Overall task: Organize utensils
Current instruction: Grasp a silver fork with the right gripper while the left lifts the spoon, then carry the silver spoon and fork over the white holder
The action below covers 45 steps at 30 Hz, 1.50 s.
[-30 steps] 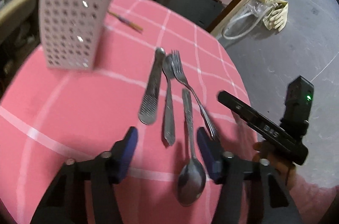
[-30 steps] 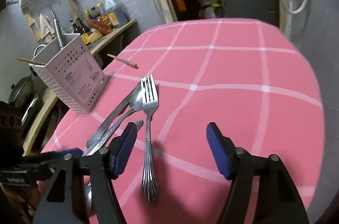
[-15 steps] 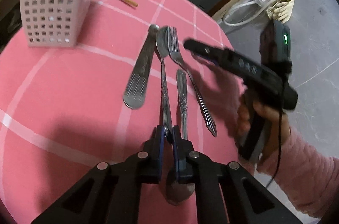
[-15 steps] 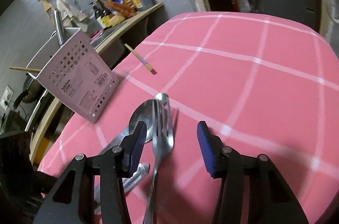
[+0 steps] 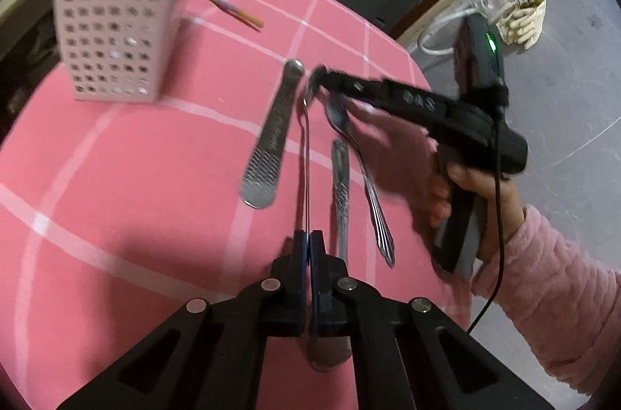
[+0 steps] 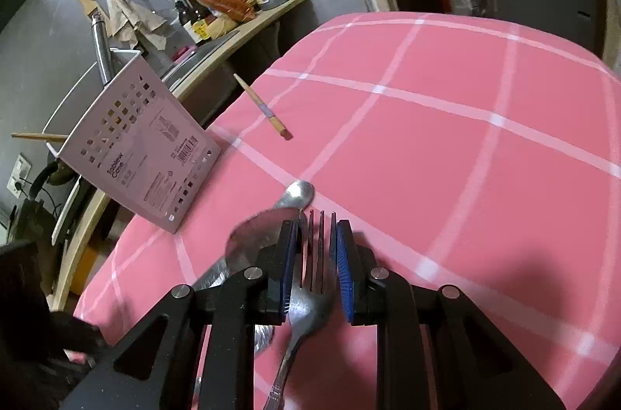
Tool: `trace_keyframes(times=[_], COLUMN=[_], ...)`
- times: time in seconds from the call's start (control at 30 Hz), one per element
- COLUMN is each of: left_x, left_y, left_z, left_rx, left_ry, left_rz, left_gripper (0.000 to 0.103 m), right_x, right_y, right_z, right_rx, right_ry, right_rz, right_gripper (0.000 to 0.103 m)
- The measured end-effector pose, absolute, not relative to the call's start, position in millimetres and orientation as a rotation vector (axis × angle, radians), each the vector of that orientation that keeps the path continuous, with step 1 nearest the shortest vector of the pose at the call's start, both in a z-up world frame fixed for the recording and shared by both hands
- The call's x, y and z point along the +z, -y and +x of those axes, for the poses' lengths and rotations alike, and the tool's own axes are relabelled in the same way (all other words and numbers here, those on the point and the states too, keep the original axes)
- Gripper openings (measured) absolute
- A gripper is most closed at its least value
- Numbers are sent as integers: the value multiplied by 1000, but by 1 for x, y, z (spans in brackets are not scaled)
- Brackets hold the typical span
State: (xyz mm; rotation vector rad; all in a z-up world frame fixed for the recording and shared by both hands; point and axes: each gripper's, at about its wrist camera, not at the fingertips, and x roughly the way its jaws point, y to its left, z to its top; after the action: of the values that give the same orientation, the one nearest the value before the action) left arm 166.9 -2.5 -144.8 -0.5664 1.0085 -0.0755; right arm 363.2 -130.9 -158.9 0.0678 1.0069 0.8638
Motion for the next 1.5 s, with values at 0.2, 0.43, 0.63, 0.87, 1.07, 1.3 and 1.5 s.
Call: trace_keyframes(times=[0.2, 0.43, 0.63, 0.87, 1.07, 1.3, 1.5], left_x=[-114, -69, -41, -33, -25, -11, -5], left_y=[-5, -7, -9, -12, -10, -16, -21], left_z=[153, 149, 162, 171, 168, 164, 160], left_rx=[-23, -23, -42, -94, -127, -182, -225], left_ry=[-911, -786, -719, -735, -738, -723, -727], left_rz=[-473, -339, -288, -314, -291, -266, -253], left_gripper=[2, 2, 2, 2, 2, 2, 2], right_x=[-151, -151, -162, -165, -150, -130, -110], right_y=[166, 200, 212, 218, 227, 234, 239], right_z=[347, 325, 303, 278, 258, 228, 200], right_rx=[793, 706, 640, 588, 545, 444, 357], right_ry=[-992, -1000, -1025, -1014, -976, -914, -865], right_rz=[129, 238, 315, 393, 438, 477, 453], right_gripper=[18, 17, 17, 17, 17, 16, 15])
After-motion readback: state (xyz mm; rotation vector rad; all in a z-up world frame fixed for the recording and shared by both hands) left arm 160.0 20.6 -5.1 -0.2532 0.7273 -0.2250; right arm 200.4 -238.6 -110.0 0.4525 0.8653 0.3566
